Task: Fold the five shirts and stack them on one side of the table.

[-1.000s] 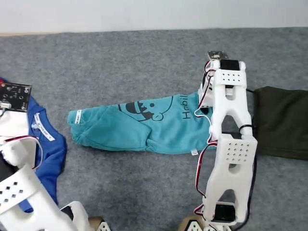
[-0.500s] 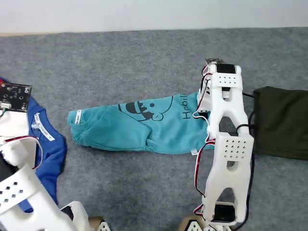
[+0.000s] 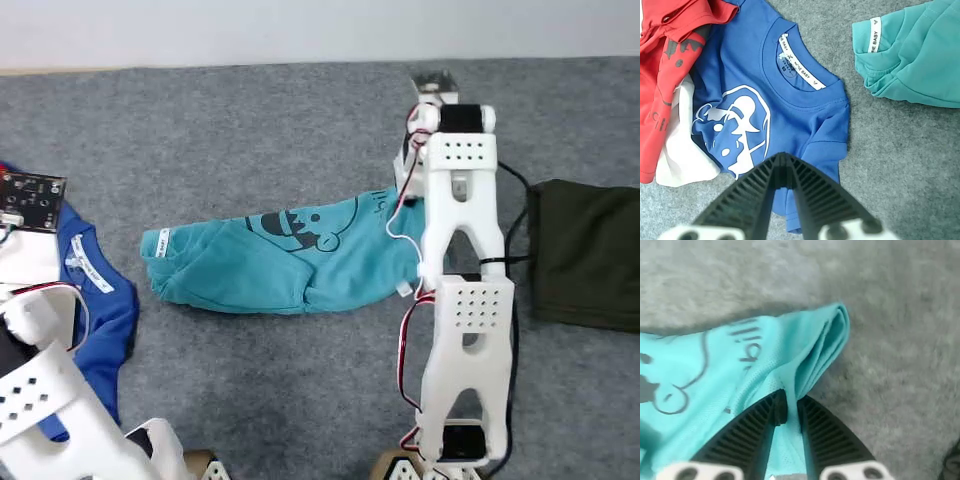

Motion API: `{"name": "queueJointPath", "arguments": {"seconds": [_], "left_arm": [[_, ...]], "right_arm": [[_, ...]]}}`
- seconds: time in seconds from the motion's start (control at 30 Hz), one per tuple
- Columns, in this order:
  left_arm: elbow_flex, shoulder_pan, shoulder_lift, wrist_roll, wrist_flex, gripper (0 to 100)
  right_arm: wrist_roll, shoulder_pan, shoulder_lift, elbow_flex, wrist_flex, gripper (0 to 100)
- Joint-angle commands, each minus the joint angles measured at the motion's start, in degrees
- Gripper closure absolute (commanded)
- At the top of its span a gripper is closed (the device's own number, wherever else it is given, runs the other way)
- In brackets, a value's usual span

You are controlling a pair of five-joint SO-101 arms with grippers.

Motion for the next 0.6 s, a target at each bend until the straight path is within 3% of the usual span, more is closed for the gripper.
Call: {"name": "queueJointPath", "arguments": {"seconds": [0.0, 0.57], "left_arm": [[-0.22, 0.26, -0.7, -0.35, -1.23, 100], [-0.22, 0.26, -0.79, -0.18, -0.79, 100]], "right_arm": [[-0.18, -3.03, -4.26, -3.43, 2.42, 98.8], [0.09, -29.67, -10.15, -3.6, 2.07, 98.8]]}}
